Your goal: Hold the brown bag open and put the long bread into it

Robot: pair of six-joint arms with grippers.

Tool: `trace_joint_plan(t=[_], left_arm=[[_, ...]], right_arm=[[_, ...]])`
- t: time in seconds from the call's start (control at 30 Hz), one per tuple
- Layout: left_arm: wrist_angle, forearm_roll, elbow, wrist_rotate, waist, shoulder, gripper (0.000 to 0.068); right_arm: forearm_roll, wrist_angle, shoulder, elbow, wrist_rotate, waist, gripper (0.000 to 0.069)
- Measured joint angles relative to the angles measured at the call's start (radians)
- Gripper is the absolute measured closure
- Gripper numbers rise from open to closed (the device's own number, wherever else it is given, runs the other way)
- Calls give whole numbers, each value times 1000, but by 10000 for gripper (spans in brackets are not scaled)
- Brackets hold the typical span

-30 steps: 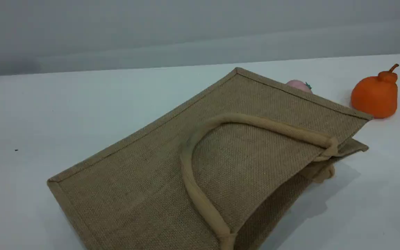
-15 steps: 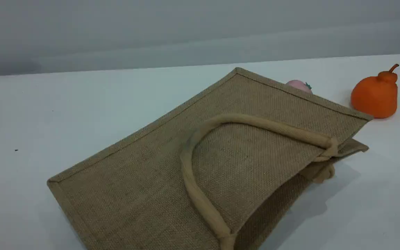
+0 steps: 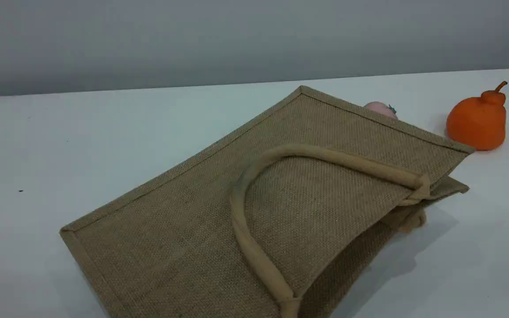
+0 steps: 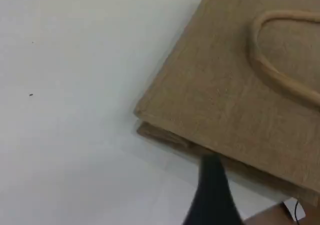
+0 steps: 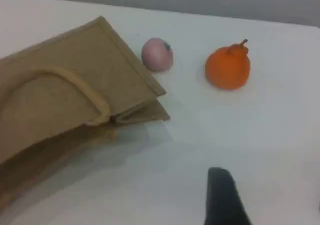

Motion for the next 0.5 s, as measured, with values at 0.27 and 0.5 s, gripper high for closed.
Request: trace_joint_plan(t=[0.27,0.5], left_arm=[[0,5,-1,-10,0,0,231],[0,5,-1,-10,0,0,231]], right_arm=[[0,-31,0,7,0,0,342],[0,-30,0,7,0,0,342]])
